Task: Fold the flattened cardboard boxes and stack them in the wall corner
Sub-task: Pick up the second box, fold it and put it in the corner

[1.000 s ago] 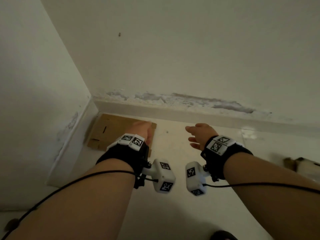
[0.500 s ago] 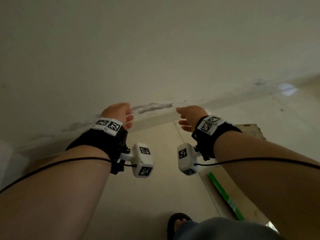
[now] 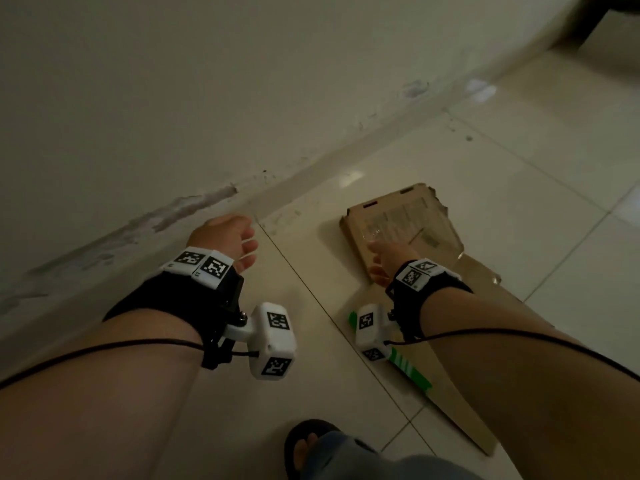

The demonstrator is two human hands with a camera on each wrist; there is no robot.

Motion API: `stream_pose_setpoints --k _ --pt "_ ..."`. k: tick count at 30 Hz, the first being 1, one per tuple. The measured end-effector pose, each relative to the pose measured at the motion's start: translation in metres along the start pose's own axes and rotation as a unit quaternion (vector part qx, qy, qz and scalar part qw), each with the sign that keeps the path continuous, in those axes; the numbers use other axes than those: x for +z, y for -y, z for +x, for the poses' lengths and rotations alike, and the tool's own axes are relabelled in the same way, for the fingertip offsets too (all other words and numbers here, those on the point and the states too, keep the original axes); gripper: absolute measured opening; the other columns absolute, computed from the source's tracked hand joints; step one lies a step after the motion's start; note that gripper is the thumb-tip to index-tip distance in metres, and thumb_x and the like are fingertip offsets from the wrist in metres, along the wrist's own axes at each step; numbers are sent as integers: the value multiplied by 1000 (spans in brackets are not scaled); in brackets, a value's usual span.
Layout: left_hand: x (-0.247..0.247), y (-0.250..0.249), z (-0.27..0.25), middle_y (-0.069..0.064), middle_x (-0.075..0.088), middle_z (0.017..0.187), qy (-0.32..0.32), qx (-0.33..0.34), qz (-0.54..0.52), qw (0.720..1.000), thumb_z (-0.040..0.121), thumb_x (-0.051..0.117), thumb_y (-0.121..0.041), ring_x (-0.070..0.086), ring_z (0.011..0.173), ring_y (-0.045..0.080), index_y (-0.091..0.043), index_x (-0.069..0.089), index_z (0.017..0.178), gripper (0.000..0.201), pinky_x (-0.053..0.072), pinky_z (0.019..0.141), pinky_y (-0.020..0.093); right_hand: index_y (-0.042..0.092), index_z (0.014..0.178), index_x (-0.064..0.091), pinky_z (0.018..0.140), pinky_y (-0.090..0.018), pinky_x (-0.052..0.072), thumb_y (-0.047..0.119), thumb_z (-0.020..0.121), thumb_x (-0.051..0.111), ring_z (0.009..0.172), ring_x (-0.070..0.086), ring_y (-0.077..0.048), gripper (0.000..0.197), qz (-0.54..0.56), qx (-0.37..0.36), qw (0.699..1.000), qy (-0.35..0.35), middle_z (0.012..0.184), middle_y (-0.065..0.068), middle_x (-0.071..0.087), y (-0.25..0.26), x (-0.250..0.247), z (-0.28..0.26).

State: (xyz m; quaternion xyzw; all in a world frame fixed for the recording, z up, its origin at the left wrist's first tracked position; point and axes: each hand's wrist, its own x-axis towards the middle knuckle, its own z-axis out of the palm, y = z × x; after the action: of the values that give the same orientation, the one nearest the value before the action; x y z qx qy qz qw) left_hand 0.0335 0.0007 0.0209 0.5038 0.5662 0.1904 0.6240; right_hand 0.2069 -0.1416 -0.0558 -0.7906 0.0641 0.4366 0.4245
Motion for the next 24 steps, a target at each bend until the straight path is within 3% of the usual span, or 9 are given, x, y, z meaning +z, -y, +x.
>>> stream_pose_setpoints --k 3,5,6,8,9,13,16,21,24 --pt "18 10 10 0 60 83 8 -7 18 1000 88 50 -23 58 74 16 -24 55 74 15 48 67 29 5 84 54 91 -39 50 30 87 58 86 55 -24 26 1 34 999 -14 75 -8 53 -21 -10 17" --pt "25 18 17 0 61 84 13 -19 26 999 88 51 -25 59 76 16 -25 55 75 14 49 68 30 6 80 56 92 -39 50 30 86 59 88 56 -25 25 -16 49 999 -11 87 -11 58 -33 -13 28" --pt "28 21 20 0 61 86 15 -25 30 999 88 52 -26 60 77 16 -25 55 76 13 50 68 30 4 90 59 93 -40 50 29 86 61 92 57 -26 25 -31 49 998 -7 96 -12 59 -38 -13 32" --pt "32 29 26 0 62 87 16 -36 35 999 88 52 -26 60 80 17 -25 55 78 11 50 69 30 9 123 54 94 -41 49 28 82 64 99 58 -26 47 -85 38 996 6 109 -11 58 -49 -8 44" --pt "34 32 28 0 61 87 16 -40 37 998 89 52 -26 60 80 17 -24 55 80 10 50 69 30 13 131 49 95 -42 50 29 80 66 100 57 -27 56 -118 33 992 20 111 -10 58 -53 -5 48" --pt "33 43 35 0 59 85 14 -56 40 998 90 50 -24 58 77 16 -22 55 85 7 48 68 29 16 138 43 98 -34 46 27 83 65 120 53 -28 61 -254 0 964 78 135 -8 52 -55 14 54" --pt "30 54 37 1 59 86 10 -76 38 996 90 50 -23 57 77 16 -20 56 89 7 47 69 30 17 136 44 100 -34 45 26 82 65 123 51 -28 59 -353 -27 929 107 137 -7 51 -49 26 60" --pt "26 65 44 3 60 88 5 -89 31 996 91 50 -23 58 79 17 -18 54 102 13 48 70 30 20 141 38 104 -38 40 33 86 58 133 42 -26 60 -536 -56 833 125 148 -5 40 -55 41 82" --pt "25 70 46 6 60 94 3 -99 25 995 91 50 -24 60 86 21 -18 53 103 14 48 75 33 27 141 39 101 -34 42 40 79 63 134 42 -23 67 -603 -44 786 133 150 2 38 -69 47 100"
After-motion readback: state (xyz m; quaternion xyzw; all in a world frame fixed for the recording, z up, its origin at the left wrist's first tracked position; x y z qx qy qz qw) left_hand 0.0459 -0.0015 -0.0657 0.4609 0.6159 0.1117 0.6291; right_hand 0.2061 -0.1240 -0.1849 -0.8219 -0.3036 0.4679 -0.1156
